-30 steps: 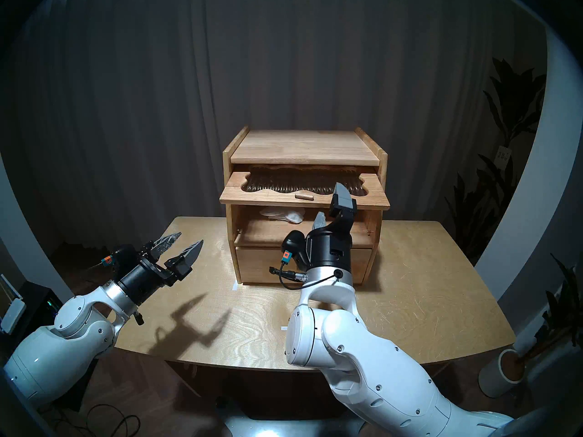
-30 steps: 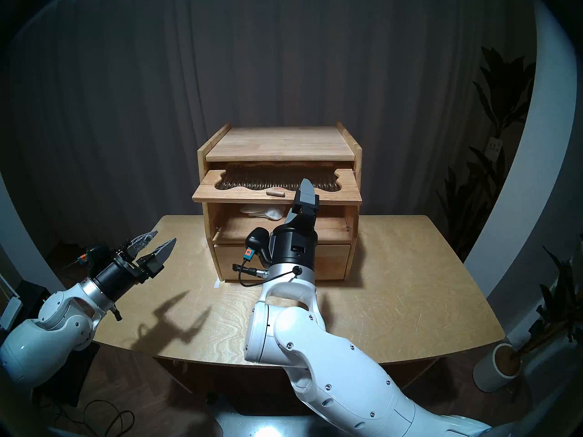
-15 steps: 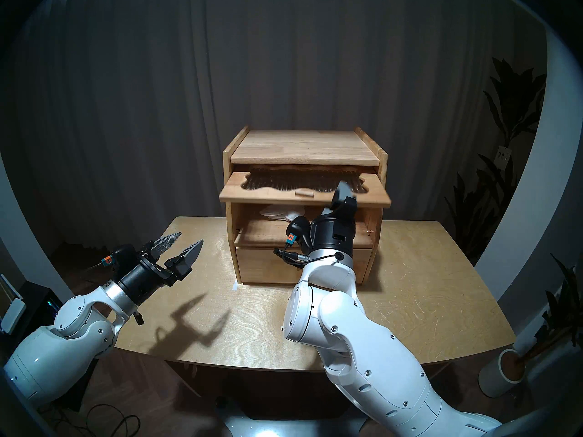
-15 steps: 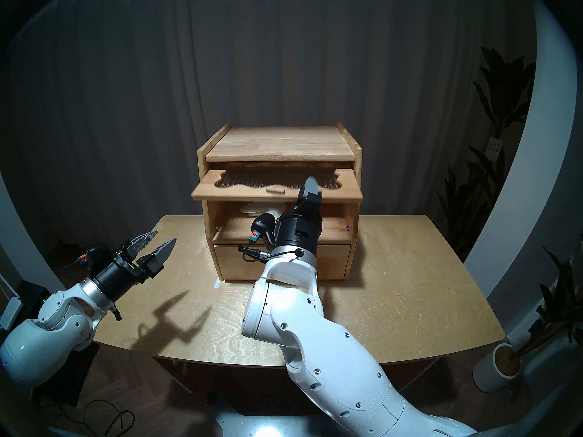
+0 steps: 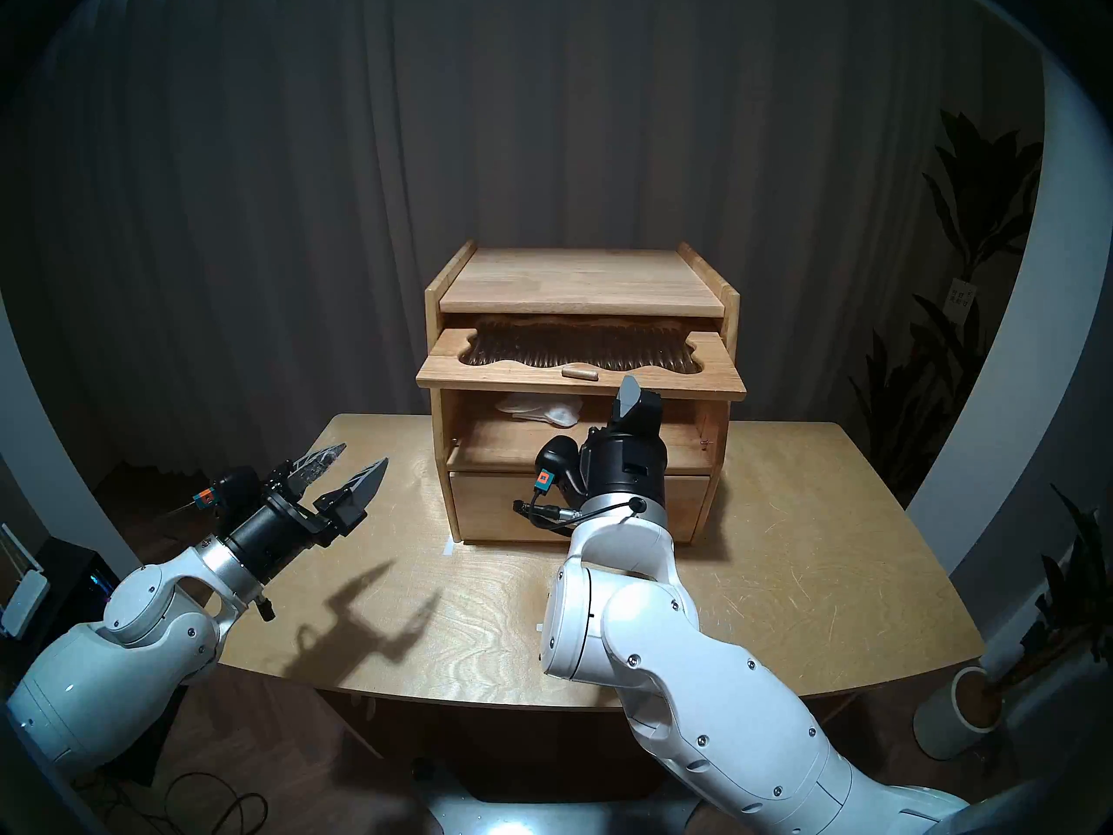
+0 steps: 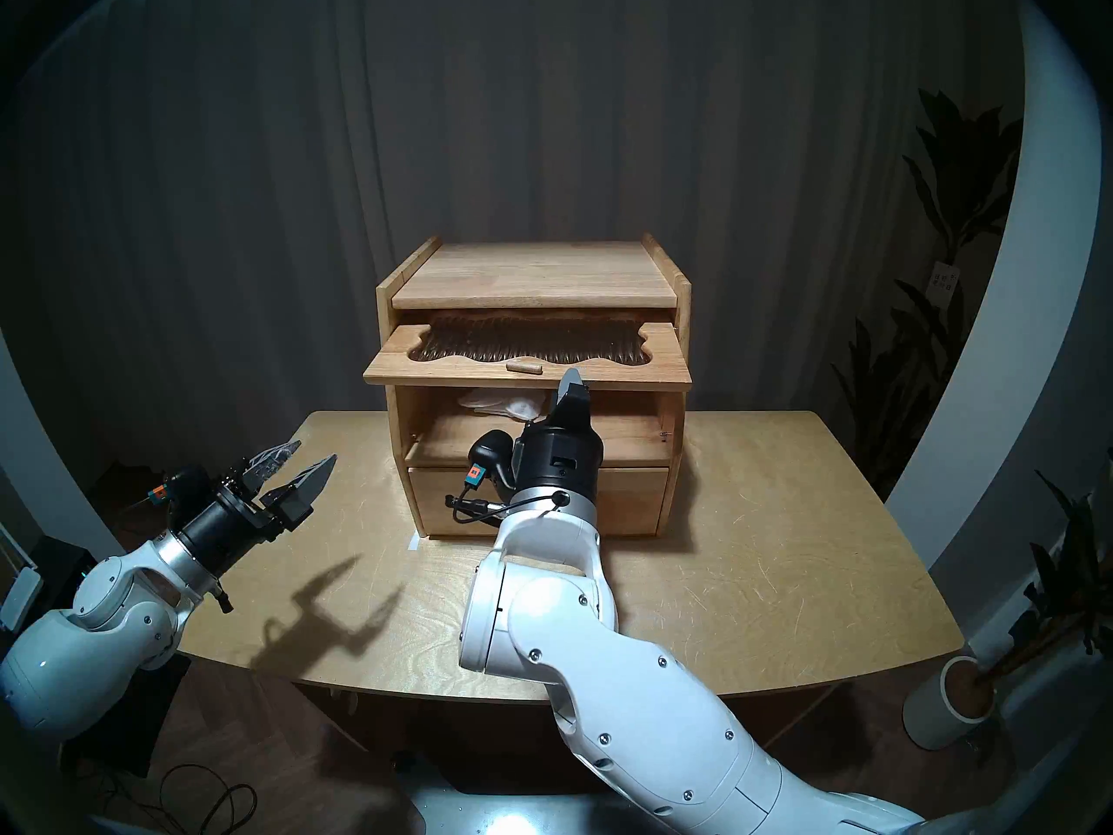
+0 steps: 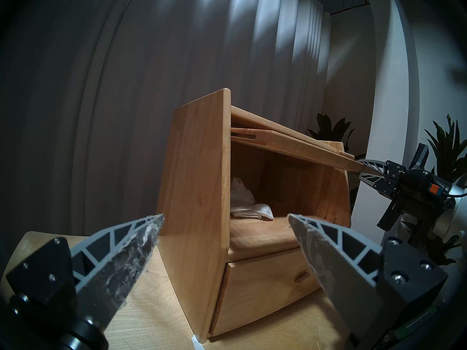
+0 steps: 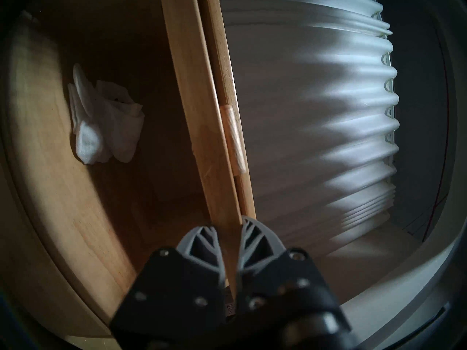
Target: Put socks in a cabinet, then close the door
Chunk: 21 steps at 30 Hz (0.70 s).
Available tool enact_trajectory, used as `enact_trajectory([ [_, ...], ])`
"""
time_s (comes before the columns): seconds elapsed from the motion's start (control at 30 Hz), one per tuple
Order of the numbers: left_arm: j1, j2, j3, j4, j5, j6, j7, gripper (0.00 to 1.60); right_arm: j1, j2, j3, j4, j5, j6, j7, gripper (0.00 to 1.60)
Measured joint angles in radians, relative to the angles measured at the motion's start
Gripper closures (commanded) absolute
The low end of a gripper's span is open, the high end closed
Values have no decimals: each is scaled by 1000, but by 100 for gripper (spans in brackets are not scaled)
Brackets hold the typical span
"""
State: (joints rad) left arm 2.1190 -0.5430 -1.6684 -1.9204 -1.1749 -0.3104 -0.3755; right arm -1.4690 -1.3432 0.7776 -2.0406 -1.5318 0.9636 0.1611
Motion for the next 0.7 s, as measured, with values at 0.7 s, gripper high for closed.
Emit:
enact_trajectory([
  [0.7,0,0,0,0,0,0,0,0,-114,22,65,-81,-15,-6,7,160],
])
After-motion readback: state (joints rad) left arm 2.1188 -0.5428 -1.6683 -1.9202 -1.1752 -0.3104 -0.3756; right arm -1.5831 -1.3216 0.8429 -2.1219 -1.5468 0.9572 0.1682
